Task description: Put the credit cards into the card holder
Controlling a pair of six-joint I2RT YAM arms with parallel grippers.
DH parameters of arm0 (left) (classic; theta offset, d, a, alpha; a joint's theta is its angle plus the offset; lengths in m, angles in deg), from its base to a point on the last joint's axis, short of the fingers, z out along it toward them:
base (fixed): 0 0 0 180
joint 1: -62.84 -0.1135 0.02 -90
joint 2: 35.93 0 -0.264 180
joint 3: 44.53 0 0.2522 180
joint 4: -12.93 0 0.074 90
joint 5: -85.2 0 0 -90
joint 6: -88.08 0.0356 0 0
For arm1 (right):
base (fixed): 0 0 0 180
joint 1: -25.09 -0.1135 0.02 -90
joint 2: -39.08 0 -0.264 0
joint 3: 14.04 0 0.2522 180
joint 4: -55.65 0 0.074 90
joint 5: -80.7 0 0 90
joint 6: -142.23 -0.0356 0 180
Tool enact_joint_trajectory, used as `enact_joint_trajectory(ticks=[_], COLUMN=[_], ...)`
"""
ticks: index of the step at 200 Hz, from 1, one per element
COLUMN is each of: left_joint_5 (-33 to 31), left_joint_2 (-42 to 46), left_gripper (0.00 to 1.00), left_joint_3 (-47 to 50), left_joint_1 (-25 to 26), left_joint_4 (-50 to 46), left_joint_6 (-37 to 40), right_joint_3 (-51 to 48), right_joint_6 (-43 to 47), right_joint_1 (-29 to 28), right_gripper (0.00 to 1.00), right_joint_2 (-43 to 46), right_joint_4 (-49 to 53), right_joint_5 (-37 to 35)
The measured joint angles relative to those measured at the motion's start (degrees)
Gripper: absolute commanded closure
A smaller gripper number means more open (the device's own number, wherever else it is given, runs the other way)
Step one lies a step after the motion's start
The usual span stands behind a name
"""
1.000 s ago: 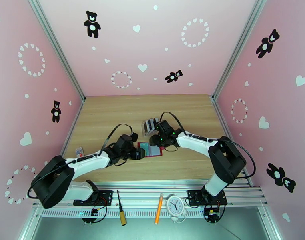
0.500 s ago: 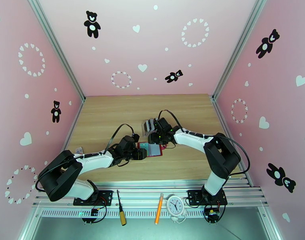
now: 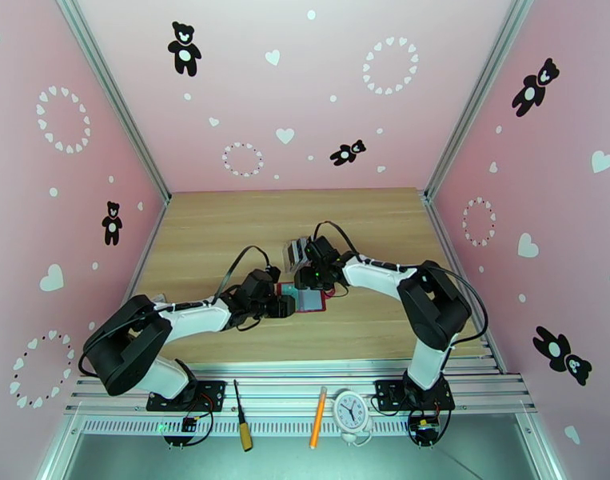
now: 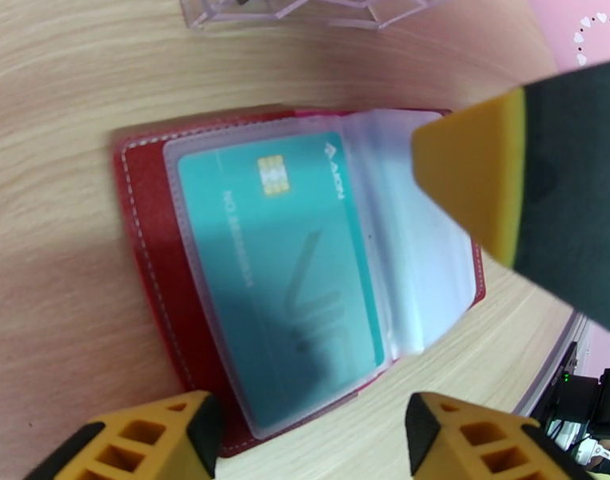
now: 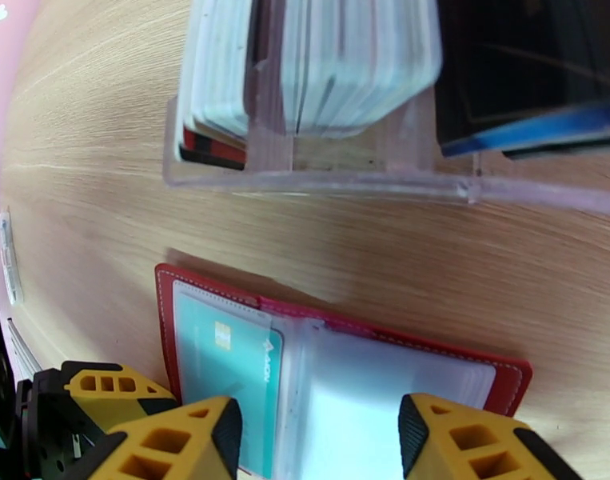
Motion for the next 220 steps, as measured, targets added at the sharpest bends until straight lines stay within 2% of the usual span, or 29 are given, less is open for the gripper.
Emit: enact_joint_trajectory(ticks=[114,220], left_joint_5=[-0.2,0.5], left_joint_2=[-1.0,-2.7], left_gripper=[0.30,0.29], left_joint_3=[-2.1,-4.1], left_joint_1=[-2.5,-2.8], left_joint_4=[-2.6,-4.2], left_joint_6=[0.8,2.0], right_joint_3=[0.0,0.2], right_joint_6=[0.5,0.1], right_joint_1=[0.0,-0.5], right_gripper=[0.42,0.42], right_joint_2=[-0.1,-1.5], right_joint_4=[1.7,0.7], right_joint_5=[-2.0,-0.8])
